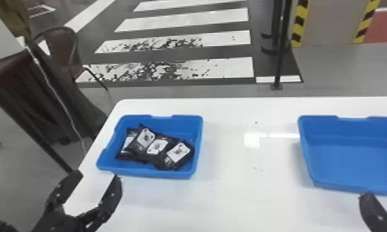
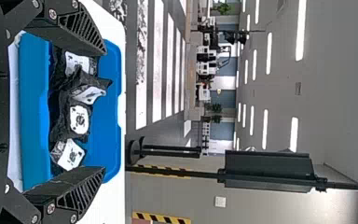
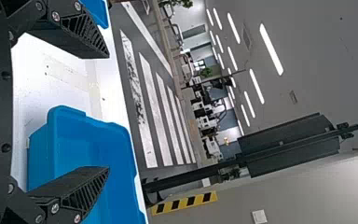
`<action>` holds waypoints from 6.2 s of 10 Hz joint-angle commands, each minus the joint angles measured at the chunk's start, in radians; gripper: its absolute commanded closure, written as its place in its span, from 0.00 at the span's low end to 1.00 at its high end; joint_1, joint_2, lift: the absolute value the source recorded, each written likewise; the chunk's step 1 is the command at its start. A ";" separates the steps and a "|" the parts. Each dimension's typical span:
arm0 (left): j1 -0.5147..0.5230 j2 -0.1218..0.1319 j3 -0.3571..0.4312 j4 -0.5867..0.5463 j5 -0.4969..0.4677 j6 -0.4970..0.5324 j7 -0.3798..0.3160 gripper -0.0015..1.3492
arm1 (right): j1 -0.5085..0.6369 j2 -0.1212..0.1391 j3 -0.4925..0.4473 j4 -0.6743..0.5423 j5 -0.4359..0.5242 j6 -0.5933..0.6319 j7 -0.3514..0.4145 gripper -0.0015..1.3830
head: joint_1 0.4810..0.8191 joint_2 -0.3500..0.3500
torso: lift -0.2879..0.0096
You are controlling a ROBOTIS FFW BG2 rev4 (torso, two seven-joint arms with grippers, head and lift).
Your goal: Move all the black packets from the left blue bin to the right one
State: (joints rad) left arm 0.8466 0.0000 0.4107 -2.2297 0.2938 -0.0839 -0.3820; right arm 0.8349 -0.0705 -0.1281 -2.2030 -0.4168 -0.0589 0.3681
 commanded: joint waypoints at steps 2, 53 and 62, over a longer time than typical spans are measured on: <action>0.000 -0.003 -0.004 0.000 0.003 0.005 0.000 0.12 | 0.002 0.000 -0.002 -0.005 0.012 0.002 0.000 0.13 | 0.63 0.81 | 0.50; -1.112 0.222 -0.638 0.601 -0.862 1.120 -0.451 0.12 | -0.013 -0.006 0.050 0.027 -0.048 0.002 -0.037 0.13 | 0.63 0.56 | 0.50; -1.144 0.221 -0.634 0.739 -0.794 1.066 -0.449 0.73 | -0.020 -0.008 0.064 0.052 -0.080 0.002 -0.037 0.13 | 0.63 0.54 | 0.50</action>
State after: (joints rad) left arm -0.3053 0.2226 -0.2372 -1.4915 -0.5083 0.9811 -0.8317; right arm 0.8126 -0.0781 -0.0638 -2.1515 -0.4957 -0.0565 0.3313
